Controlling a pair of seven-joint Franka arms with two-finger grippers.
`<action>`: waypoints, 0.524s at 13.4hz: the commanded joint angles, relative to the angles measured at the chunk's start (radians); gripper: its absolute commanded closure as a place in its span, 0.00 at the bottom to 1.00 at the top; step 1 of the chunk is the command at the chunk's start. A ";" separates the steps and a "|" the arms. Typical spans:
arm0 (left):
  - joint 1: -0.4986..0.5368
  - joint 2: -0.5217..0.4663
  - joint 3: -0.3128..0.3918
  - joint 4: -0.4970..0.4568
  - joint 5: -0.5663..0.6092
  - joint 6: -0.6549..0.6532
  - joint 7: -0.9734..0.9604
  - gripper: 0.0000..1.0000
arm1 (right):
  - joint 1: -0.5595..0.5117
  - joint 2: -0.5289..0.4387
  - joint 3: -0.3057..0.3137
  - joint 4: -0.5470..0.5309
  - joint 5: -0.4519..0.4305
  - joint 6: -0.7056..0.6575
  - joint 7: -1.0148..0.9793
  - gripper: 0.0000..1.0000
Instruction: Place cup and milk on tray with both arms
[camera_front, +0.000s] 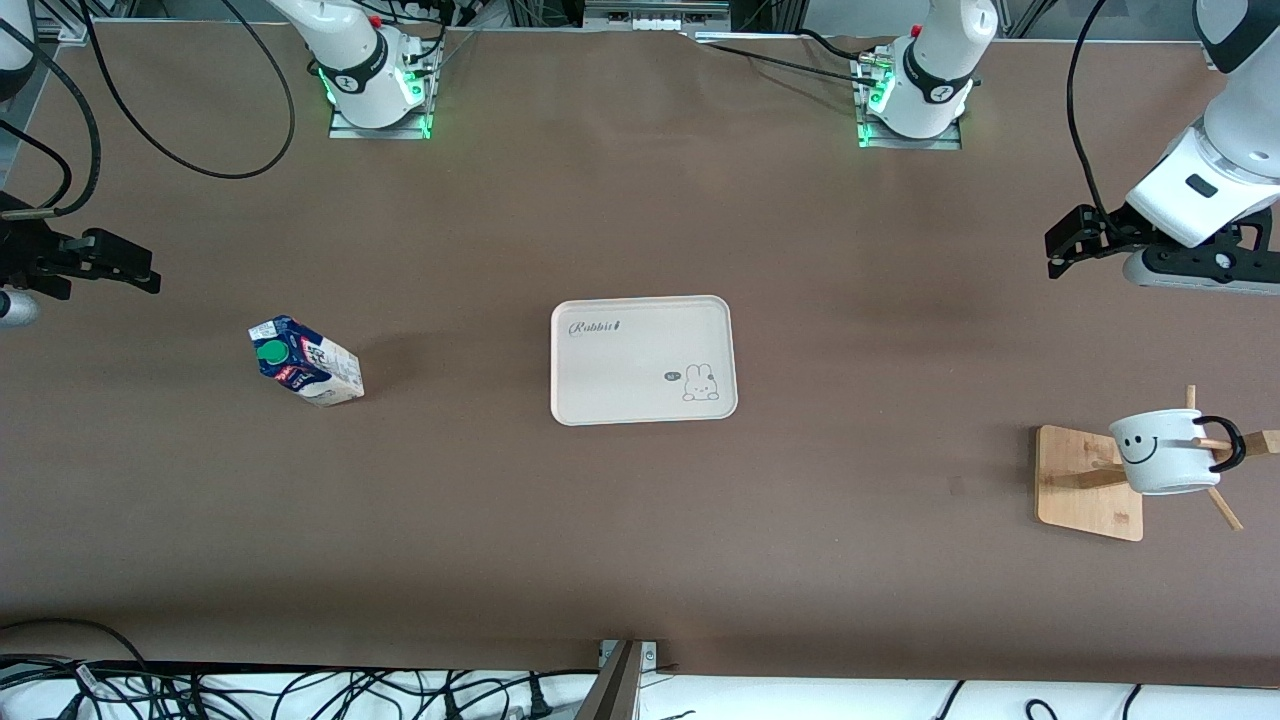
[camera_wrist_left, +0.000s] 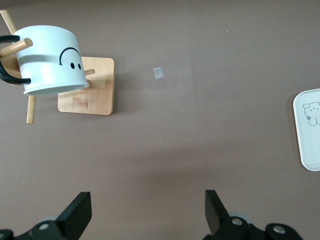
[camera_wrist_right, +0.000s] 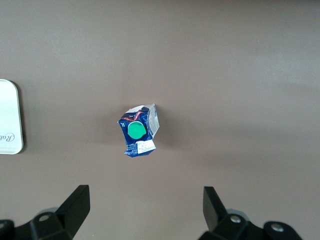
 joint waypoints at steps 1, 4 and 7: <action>-0.001 0.020 0.001 0.036 -0.008 -0.018 0.018 0.00 | 0.001 0.004 0.001 0.011 0.008 0.000 -0.015 0.00; -0.003 0.041 0.001 0.065 -0.008 -0.018 0.018 0.00 | 0.001 0.004 0.001 0.011 0.008 -0.003 -0.015 0.00; -0.003 0.047 -0.004 0.073 -0.008 -0.018 0.016 0.00 | 0.001 0.005 0.001 0.011 0.011 -0.003 -0.015 0.00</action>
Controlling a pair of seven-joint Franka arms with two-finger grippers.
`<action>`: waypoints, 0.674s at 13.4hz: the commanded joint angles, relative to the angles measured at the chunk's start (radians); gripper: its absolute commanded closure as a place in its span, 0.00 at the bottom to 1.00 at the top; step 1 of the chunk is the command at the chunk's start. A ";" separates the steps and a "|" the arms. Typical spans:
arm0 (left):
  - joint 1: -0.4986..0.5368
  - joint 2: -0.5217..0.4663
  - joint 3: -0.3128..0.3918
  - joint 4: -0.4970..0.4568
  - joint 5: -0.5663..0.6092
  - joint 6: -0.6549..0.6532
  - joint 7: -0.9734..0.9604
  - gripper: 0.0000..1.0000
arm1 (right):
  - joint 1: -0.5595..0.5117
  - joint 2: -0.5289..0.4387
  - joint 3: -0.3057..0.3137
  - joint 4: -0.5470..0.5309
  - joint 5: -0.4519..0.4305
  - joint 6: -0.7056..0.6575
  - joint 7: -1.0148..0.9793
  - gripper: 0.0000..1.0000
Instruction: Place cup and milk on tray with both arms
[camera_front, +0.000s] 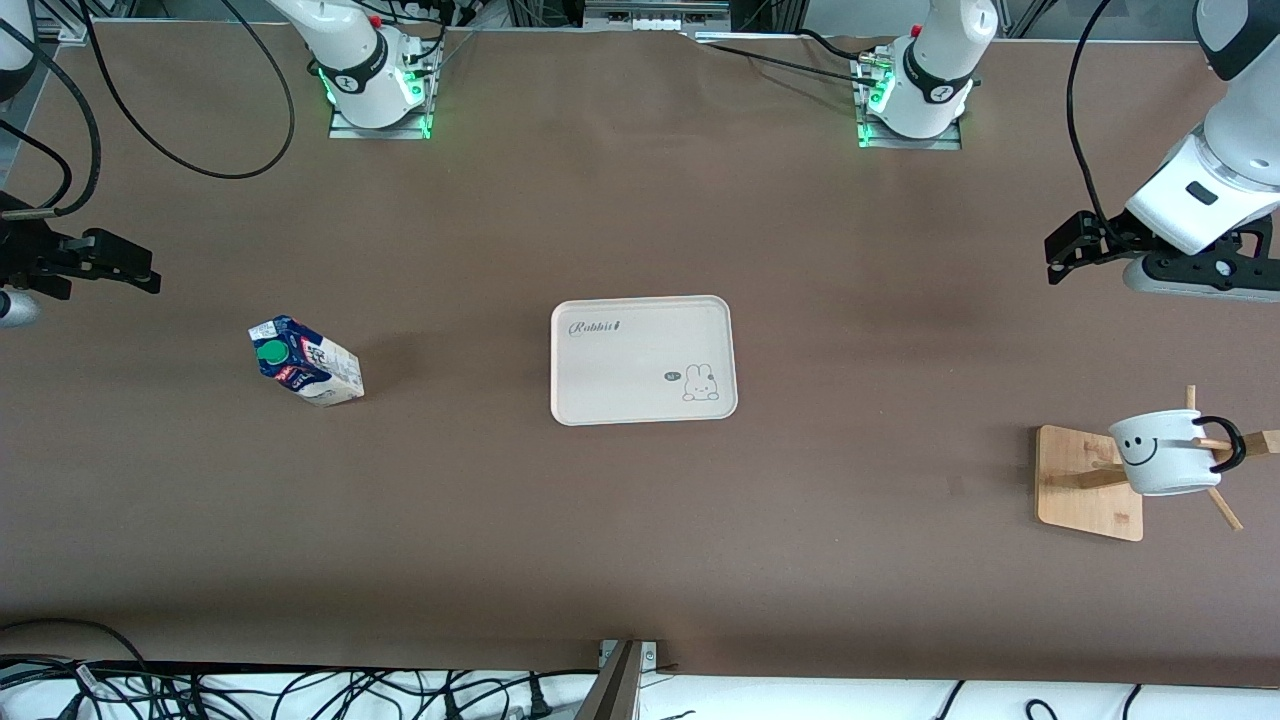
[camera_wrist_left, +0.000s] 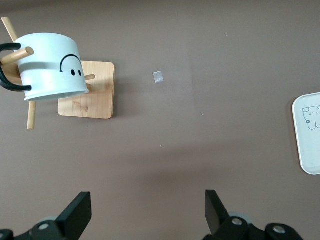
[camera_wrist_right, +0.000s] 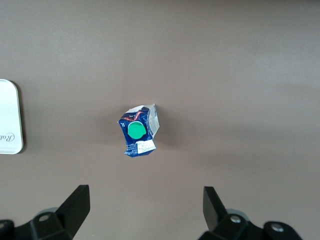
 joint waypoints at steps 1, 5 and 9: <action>-0.004 0.022 -0.003 0.041 -0.008 -0.018 0.016 0.00 | 0.000 0.004 0.001 0.011 0.016 -0.003 -0.009 0.00; -0.002 0.022 -0.003 0.042 -0.008 -0.018 0.018 0.00 | 0.041 0.011 0.001 0.008 0.010 -0.025 -0.004 0.00; -0.001 0.034 -0.003 0.079 -0.008 -0.022 0.018 0.00 | 0.081 0.066 0.001 0.003 0.010 -0.032 -0.001 0.00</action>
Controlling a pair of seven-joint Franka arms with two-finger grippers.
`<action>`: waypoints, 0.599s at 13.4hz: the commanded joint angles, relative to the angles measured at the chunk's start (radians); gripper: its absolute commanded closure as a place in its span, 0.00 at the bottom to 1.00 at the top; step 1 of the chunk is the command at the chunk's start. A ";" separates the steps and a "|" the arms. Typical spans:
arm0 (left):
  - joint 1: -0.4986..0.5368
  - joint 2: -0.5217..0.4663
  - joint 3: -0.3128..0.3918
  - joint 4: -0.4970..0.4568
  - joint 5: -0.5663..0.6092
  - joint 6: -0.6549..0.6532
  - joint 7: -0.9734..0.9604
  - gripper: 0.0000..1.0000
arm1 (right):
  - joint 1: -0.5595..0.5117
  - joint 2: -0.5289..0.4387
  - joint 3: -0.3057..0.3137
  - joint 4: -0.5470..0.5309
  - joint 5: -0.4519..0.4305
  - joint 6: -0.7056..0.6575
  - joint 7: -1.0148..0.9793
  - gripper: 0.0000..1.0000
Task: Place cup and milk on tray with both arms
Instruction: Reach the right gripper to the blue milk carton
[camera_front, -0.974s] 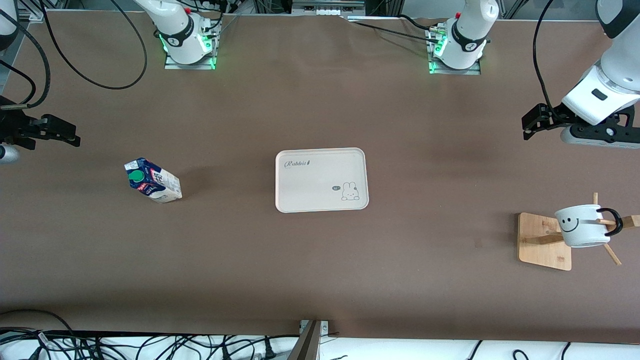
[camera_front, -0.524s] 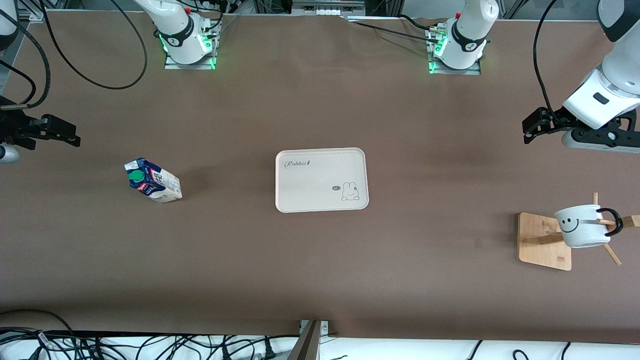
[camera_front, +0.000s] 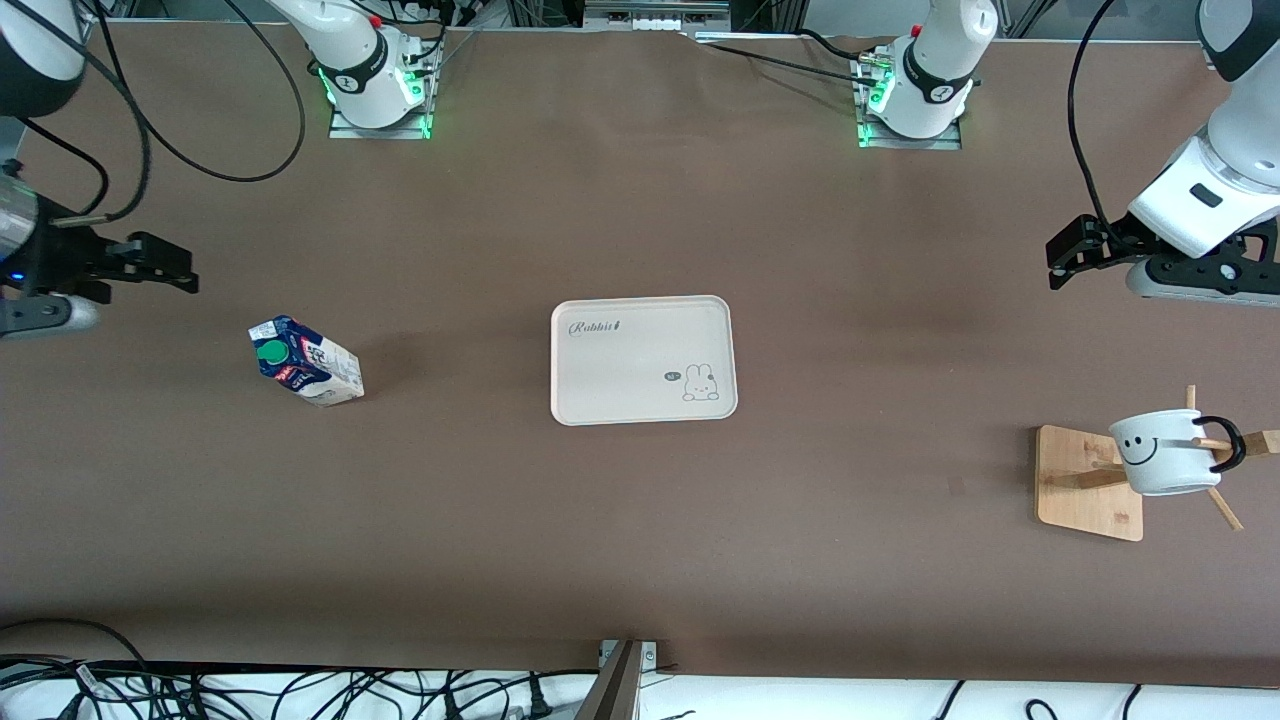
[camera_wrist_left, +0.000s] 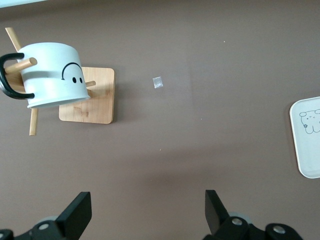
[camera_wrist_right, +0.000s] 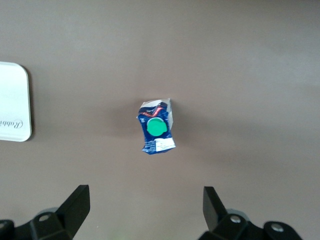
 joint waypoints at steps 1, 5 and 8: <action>0.000 0.023 0.001 0.052 -0.008 -0.021 0.021 0.00 | 0.015 0.061 -0.002 0.008 0.009 -0.007 -0.003 0.00; 0.000 0.021 -0.002 0.076 -0.008 -0.023 0.024 0.00 | 0.027 0.144 -0.001 0.008 0.006 0.014 -0.035 0.00; 0.000 0.017 -0.003 0.078 -0.008 -0.026 0.024 0.00 | 0.018 0.209 -0.009 0.009 0.001 0.049 -0.132 0.00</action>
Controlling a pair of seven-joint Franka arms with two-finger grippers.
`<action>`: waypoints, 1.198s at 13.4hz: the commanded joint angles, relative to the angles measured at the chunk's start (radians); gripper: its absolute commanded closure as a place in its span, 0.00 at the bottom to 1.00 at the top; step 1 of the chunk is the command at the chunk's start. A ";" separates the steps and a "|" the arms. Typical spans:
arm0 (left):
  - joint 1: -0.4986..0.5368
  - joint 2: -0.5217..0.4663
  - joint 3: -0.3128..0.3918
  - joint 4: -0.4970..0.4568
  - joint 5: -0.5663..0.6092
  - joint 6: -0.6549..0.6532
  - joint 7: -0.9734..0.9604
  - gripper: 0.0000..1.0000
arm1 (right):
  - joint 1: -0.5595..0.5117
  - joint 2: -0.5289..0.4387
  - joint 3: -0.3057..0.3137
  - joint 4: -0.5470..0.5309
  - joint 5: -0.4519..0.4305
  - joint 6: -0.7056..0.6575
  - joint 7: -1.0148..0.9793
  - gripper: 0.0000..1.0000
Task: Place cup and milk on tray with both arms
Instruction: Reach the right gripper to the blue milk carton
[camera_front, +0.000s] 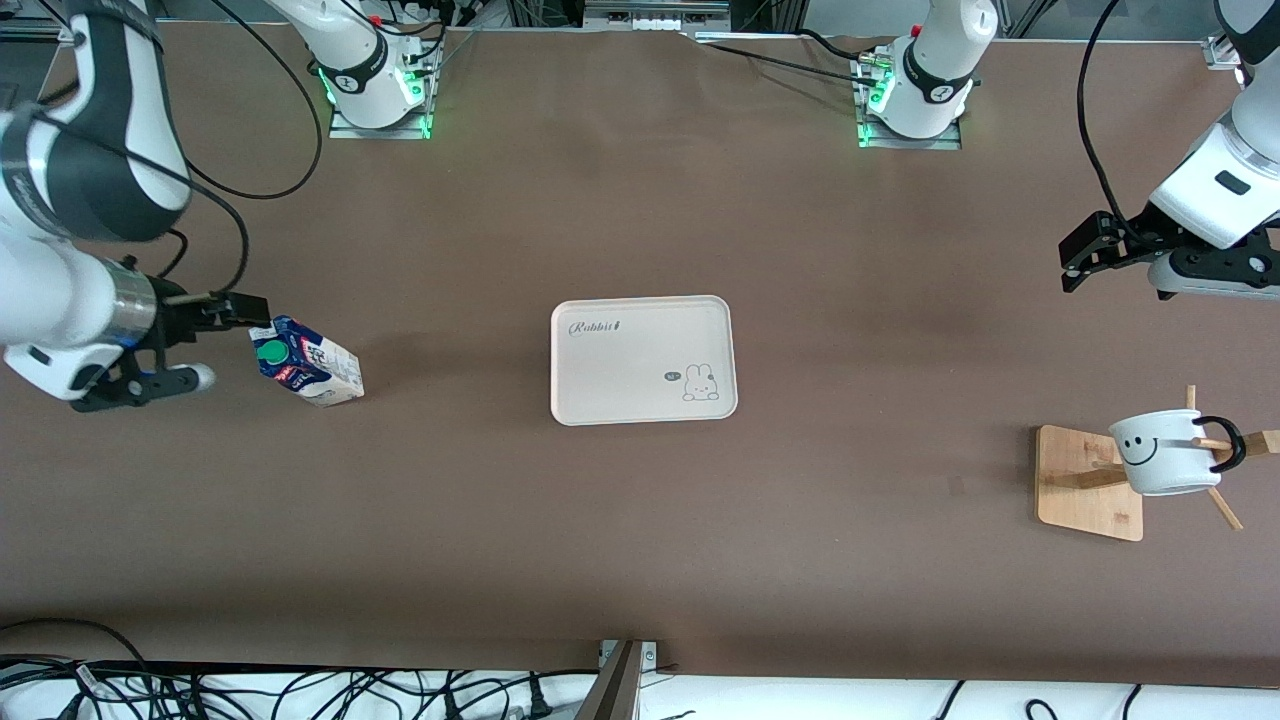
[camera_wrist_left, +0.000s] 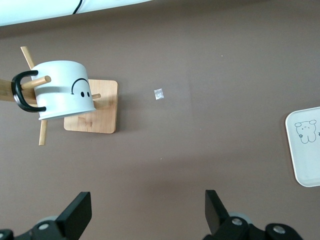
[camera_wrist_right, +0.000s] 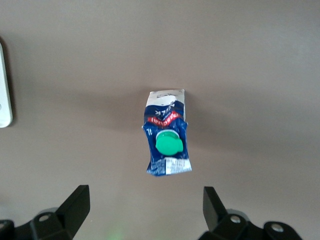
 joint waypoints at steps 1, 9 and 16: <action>0.001 0.010 0.002 0.034 -0.008 -0.048 0.022 0.00 | -0.005 0.044 -0.010 0.009 0.000 0.028 -0.095 0.00; 0.010 0.017 0.009 0.080 -0.014 -0.160 0.009 0.00 | -0.042 0.098 -0.010 0.004 -0.022 0.081 -0.180 0.00; 0.014 0.017 0.009 0.081 -0.014 -0.159 -0.011 0.00 | -0.034 0.121 -0.010 -0.011 -0.013 0.069 -0.192 0.00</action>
